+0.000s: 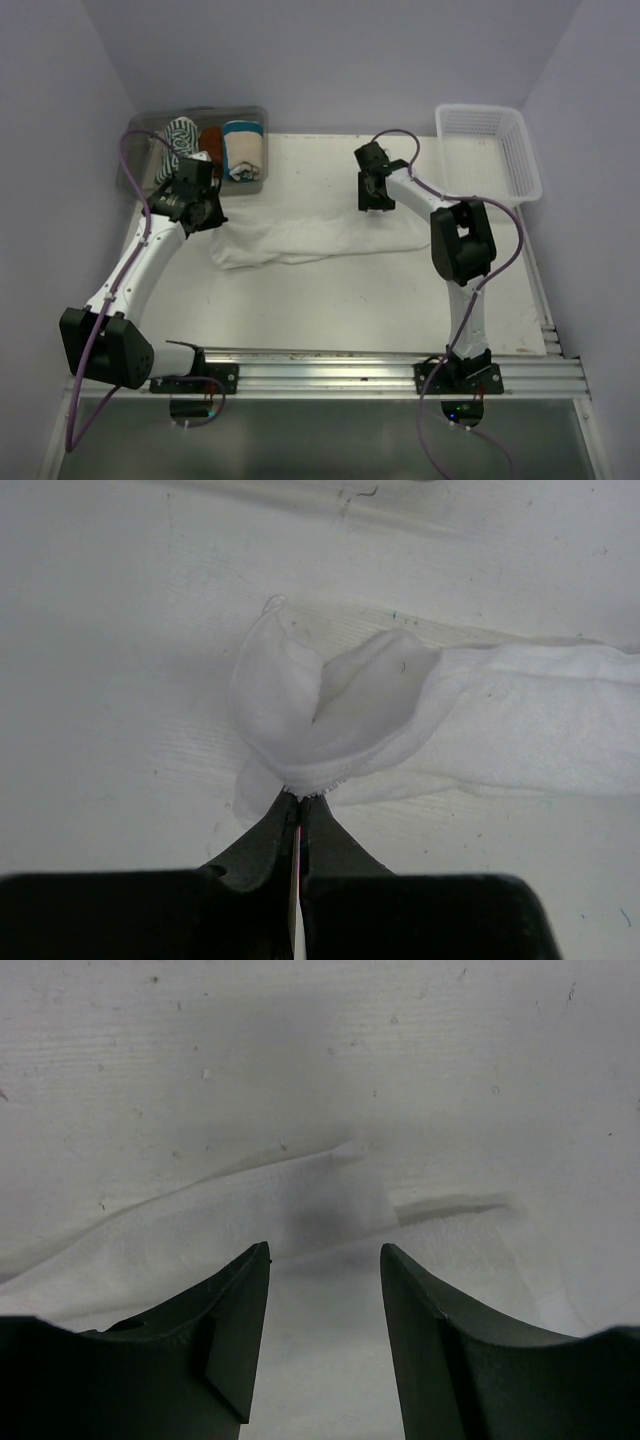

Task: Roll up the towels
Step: Flatten the towel

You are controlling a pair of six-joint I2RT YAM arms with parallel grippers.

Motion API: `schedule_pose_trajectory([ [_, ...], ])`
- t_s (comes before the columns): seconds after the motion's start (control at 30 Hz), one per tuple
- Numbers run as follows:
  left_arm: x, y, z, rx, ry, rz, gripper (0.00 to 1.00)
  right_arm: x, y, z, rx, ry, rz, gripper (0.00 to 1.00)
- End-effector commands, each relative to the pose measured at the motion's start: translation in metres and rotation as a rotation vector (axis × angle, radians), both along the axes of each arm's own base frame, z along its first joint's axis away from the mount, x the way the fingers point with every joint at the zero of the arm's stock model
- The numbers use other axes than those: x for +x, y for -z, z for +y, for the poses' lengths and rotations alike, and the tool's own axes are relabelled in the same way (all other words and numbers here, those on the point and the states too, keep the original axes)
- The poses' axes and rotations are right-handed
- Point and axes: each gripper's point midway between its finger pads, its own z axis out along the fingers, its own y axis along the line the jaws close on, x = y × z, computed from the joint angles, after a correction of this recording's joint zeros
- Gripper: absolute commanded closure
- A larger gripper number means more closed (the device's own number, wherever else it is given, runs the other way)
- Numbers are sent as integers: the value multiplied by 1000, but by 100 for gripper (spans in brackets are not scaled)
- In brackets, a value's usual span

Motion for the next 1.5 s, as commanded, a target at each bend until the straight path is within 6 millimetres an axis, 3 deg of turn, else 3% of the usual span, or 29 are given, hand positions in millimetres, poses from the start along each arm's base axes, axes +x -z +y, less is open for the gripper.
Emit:
schedule_pose_trajectory([
  [0.0, -2, -6, 0, -6, 20, -15, 100, 21, -12, 1, 11, 10, -43, 48],
  [0.33, -2, -4, -4, -23, 34, -8, 100, 26, 16, 7, 70, -7, 17, 53],
  [0.5, -4, -5, -4, -19, 37, -11, 100, 32, 8, 3, 66, 11, -29, 85],
  [0.53, -3, -6, -3, -19, 36, -14, 100, 33, 2, 2, 62, 12, -40, 98],
  [0.6, -4, -6, -3, -19, 36, -12, 100, 35, -9, -2, 48, 22, -64, 100],
  [0.73, -2, -11, 0, -3, 29, -27, 100, 36, -45, -8, 43, 29, -138, 100],
  [0.83, 0, -16, 3, 14, 20, -30, 100, 34, -89, -13, 57, 35, -230, 100],
  [1.07, 11, -39, 10, 48, 8, -69, 100, 29, -169, -27, 72, 56, -394, 100],
  [1.2, 23, -70, 19, 82, -16, -132, 100, 16, -232, -41, 91, 76, -518, 100],
  [1.27, 26, -81, 23, 89, -29, -147, 100, 10, -253, -49, 95, 84, -561, 100],
  [1.3, 31, -97, 25, 84, -42, -184, 100, 6, -262, -53, 91, 92, -581, 100],
  [1.33, 33, -104, 25, 80, -44, -199, 100, -2, -281, -58, 99, 94, -620, 100],
  [1.47, 37, -148, 32, 77, -79, -298, 100, -31, -313, -76, 93, 116, -692, 100],
])
